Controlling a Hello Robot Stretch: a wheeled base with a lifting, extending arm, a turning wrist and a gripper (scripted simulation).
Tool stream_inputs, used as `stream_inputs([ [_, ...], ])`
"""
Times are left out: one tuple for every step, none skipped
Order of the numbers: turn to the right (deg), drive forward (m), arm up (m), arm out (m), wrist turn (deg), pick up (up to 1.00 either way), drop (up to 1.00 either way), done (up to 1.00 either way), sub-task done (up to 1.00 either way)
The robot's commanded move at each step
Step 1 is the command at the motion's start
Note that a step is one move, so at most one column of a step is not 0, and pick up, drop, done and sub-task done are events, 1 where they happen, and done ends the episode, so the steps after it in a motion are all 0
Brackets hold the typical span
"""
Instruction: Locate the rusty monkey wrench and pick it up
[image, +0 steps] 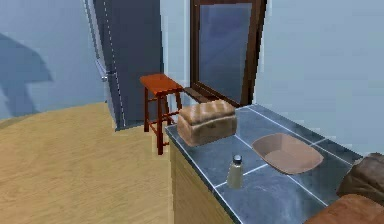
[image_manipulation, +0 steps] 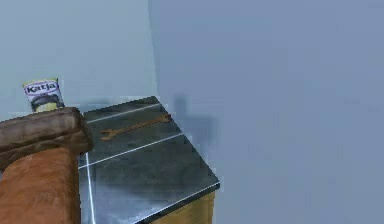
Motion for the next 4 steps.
stream_inputs([
  [-12.0, 0.0, 0.0, 0.0, 0.0, 0.0, 0.0, 0.0, 0.0],
  [0.0, 0.0, 0.5, 0.0, 0.0, 0.0, 0.0, 0.0, 0.0],
  [0.0, 0.0, 0.38, 0.0, 0.0, 0.0, 0.0, 0.0, 0.0],
  [0.0, 0.0, 0.0, 0.38, 0.0, 0.0, 0.0, 0.0, 0.0],
])
